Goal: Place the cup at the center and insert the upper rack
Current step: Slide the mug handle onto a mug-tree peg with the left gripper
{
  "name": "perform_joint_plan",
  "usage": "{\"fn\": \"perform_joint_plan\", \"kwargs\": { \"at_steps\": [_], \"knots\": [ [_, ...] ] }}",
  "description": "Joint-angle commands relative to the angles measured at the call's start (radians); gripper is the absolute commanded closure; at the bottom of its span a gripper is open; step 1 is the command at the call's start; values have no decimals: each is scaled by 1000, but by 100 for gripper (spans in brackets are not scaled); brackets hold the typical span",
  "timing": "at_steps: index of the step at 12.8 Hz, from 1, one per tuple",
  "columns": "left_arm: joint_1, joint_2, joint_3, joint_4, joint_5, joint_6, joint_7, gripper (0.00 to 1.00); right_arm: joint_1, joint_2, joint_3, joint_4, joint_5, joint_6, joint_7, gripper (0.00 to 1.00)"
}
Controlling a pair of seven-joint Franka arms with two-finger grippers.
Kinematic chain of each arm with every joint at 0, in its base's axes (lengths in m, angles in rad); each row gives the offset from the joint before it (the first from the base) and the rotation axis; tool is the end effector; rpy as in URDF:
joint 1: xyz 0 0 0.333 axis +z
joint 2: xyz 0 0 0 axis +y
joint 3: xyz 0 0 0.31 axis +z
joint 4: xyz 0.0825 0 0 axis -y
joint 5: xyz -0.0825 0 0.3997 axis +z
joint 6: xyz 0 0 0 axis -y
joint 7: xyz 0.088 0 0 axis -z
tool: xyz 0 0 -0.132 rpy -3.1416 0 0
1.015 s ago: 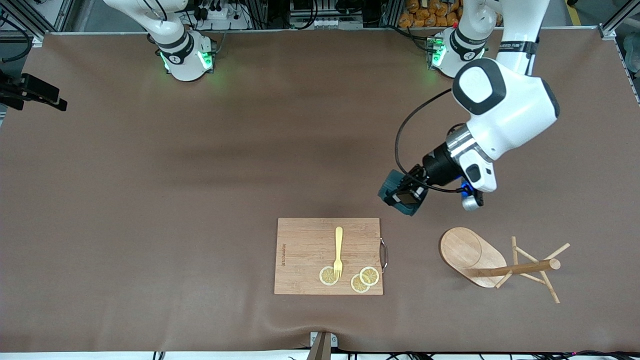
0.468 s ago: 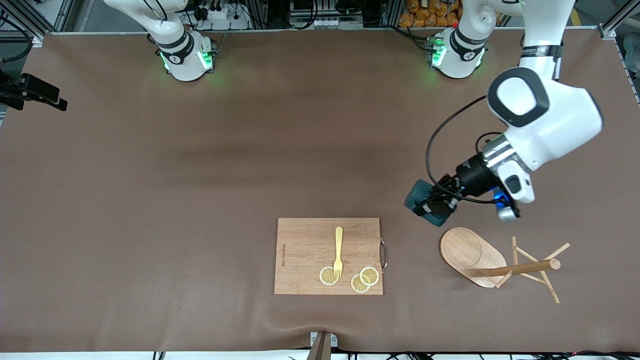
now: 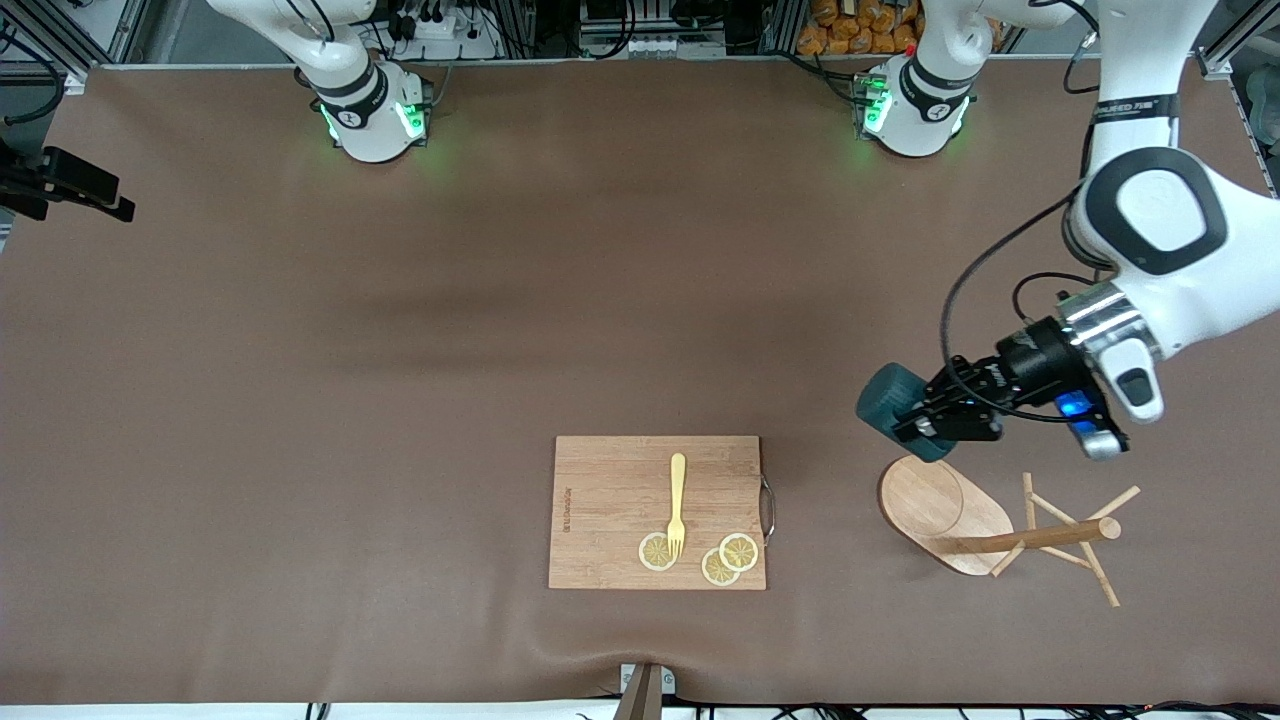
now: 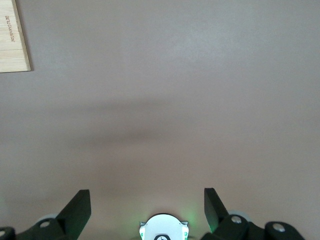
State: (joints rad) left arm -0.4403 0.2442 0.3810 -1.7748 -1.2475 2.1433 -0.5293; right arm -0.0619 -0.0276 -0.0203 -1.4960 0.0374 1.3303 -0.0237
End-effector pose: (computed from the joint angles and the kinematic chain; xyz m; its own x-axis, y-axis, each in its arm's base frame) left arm 0.6651 -0.1164 0.4393 0.5654 0.6178 -0.5466 0.7571 -0.1257 0.6411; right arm 0.5307 -0.0383 0.6253 0.9894 -0.0487 -0.1366 -0.0548 -0.9977 -0.0410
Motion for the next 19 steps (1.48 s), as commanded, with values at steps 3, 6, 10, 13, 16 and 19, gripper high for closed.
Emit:
{"fn": "perform_joint_plan", "kwargs": {
  "at_steps": [3,6,10,13,16,19],
  "knots": [
    [133,41,-8,29,-145,-156,104,100,4,9,-1,25,-13,-17,7,0],
    [202,78,-10,31,-211,-235,205,100,5,9,-1,25,-11,-17,7,0],
    [248,104,-10,31,-296,-275,248,100,4,9,-1,25,-13,-17,7,0],
    [273,122,-10,31,-366,-322,293,100,4,8,-1,25,-13,-17,7,0],
    [298,154,-8,31,-397,-370,322,100,2,8,-1,25,-13,-17,7,0],
    [333,185,-10,32,-437,-420,402,100,2,8,-1,25,-13,-17,7,0]
  ]
}}
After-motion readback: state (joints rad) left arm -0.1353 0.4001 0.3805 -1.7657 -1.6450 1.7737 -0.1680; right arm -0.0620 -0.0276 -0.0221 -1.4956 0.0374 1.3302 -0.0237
